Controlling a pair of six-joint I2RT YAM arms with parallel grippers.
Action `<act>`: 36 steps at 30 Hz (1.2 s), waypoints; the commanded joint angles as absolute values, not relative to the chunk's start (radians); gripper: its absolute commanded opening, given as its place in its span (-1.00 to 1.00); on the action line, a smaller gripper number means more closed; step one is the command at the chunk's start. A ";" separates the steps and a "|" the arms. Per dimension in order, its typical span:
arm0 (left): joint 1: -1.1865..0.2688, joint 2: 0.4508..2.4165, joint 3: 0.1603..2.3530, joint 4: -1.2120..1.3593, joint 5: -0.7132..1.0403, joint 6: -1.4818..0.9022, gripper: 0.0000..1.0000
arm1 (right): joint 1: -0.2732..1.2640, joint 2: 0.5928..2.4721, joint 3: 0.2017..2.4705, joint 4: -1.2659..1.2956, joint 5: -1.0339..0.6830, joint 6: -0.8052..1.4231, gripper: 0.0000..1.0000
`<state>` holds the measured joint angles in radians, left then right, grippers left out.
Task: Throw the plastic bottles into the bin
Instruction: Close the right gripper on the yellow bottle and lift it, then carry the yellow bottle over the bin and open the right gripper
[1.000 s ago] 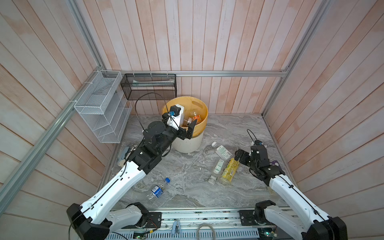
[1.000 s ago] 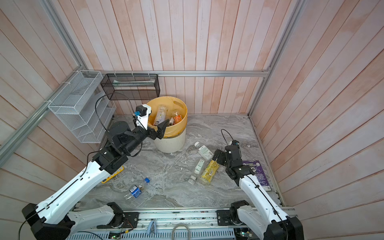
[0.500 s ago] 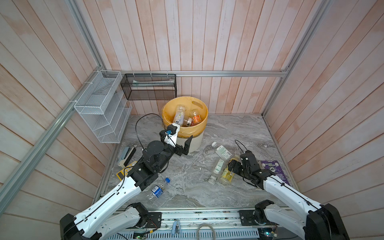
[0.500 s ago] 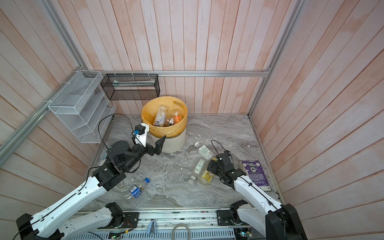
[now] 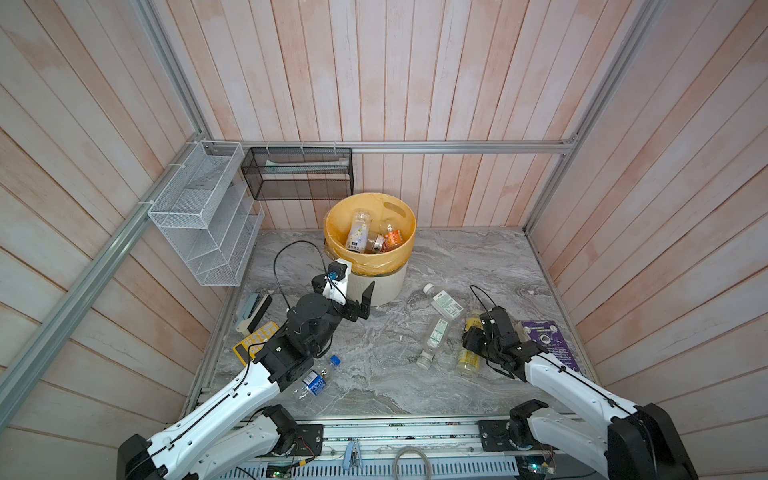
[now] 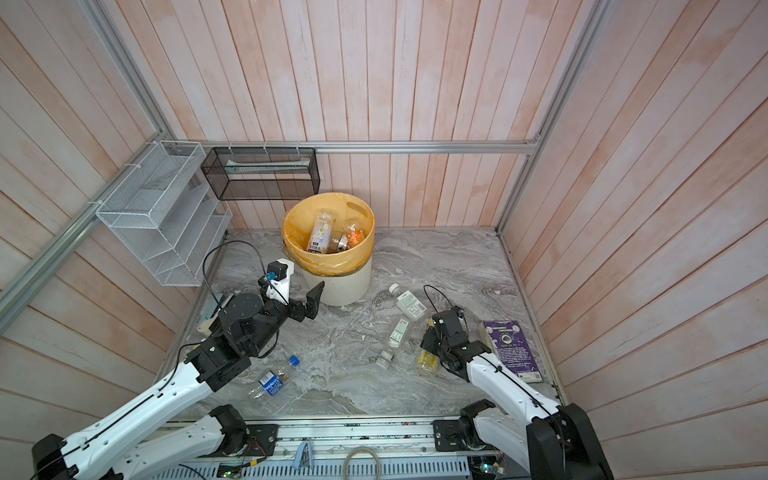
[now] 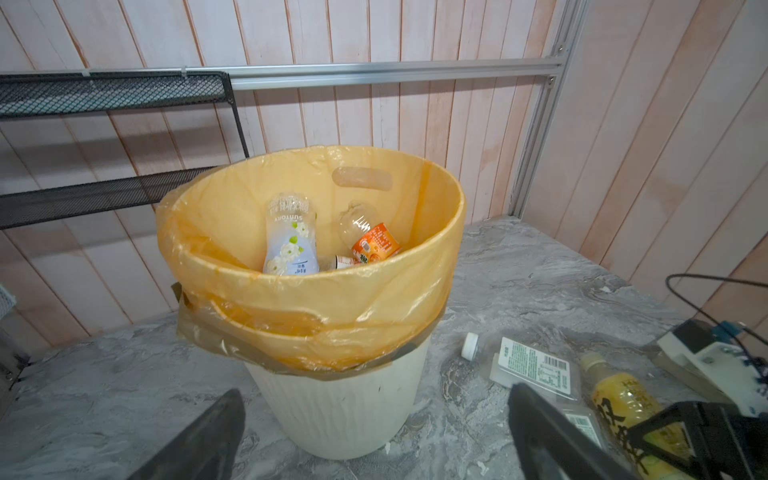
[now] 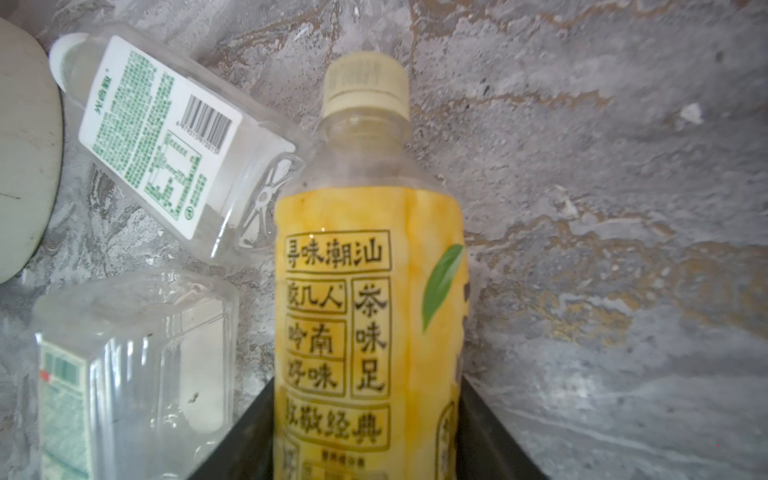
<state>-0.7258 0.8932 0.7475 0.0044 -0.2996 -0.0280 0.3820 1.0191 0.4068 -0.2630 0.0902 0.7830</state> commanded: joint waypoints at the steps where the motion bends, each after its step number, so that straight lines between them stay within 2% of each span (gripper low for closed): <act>1: -0.727 0.853 0.702 -0.001 -0.354 -0.071 1.00 | 0.363 0.947 0.396 -0.278 0.116 0.770 0.12; 8: -0.727 0.762 0.590 0.029 -0.416 -0.161 1.00 | 0.323 0.705 0.566 -0.317 0.183 0.692 0.12; 12: -0.725 0.743 0.553 -0.012 -0.455 -0.196 1.00 | 0.316 0.669 0.761 -0.301 0.242 0.610 0.12; 15: -0.724 0.743 0.525 -0.026 -0.460 -0.223 1.00 | 0.316 0.662 0.878 -0.195 0.284 0.568 0.12; 19: -0.717 0.771 0.517 -0.058 -0.456 -0.264 1.00 | 0.316 0.705 0.955 0.035 0.225 0.573 0.13; 25: -0.715 0.827 0.519 -0.074 -0.427 -0.295 1.00 | 0.329 1.013 1.119 0.307 -0.079 0.698 0.09; 28: -0.715 0.850 0.523 -0.072 -0.415 -0.299 1.00 | 0.453 1.247 1.298 0.328 -0.165 0.660 0.08; 31: -0.710 0.872 0.525 -0.069 -0.402 -0.302 0.99 | 0.566 1.510 1.596 0.151 -0.239 0.535 0.17; 34: -0.706 0.895 0.542 -0.085 -0.386 -0.299 1.00 | 0.606 1.760 1.937 -0.169 -0.271 0.445 0.50; 36: -0.703 0.902 0.552 -0.103 -0.383 -0.298 0.99 | 0.607 1.819 2.035 -0.270 -0.224 0.423 0.60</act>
<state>-0.7101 0.8948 0.5270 -0.0750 -0.4038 -0.2893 0.6117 1.7863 1.9156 -0.0246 -0.1974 0.5125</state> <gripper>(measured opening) 0.997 0.788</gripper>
